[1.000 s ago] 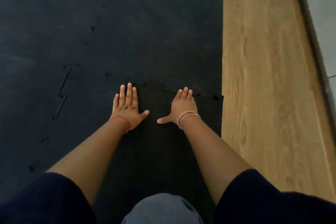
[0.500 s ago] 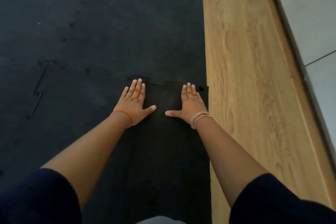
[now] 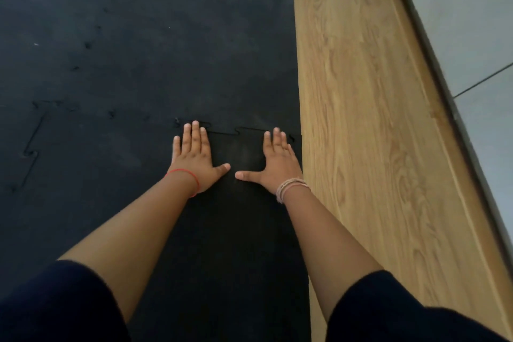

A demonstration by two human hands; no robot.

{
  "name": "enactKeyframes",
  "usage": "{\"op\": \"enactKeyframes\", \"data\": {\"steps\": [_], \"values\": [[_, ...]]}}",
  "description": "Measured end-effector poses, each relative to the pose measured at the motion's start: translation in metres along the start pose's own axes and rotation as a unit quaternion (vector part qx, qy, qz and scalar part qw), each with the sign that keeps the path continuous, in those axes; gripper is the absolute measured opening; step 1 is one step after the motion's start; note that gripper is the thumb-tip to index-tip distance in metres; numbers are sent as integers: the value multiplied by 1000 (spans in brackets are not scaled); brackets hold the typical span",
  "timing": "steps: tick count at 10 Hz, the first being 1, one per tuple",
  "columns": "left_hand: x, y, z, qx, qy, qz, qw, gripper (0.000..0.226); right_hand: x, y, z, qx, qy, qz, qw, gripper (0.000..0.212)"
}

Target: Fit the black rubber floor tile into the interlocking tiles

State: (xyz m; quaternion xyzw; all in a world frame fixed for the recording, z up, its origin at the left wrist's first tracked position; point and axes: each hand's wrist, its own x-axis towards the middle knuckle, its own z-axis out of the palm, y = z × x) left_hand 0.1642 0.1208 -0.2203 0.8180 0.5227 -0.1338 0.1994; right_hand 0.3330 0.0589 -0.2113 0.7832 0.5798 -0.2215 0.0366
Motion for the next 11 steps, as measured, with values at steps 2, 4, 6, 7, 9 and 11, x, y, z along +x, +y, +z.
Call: {"op": "enactKeyframes", "data": {"steps": [2, 4, 6, 7, 9, 11], "values": [[12, 24, 2, 50, -9, 113, 992, 85, 5, 8, -10, -28, -47, 92, 994, 136], [22, 26, 6, 66, -54, 89, 992, 86, 11, 6, -14, -62, -80, 97, 990, 136], [22, 24, 7, 61, -45, 94, 993, 87, 12, 5, -14, -53, -80, 100, 990, 137], [24, 25, 4, 58, -56, 94, 992, 88, 13, 6, -15, -48, -79, 112, 989, 136], [0, 3, 4, 14, 17, 109, 994, 72, 6, -3, -20, -95, -49, 133, 985, 129], [-80, -46, 4, 20, 148, 82, 985, 59, -66, -55, -10, -133, 171, 15, 976, 92]]}}
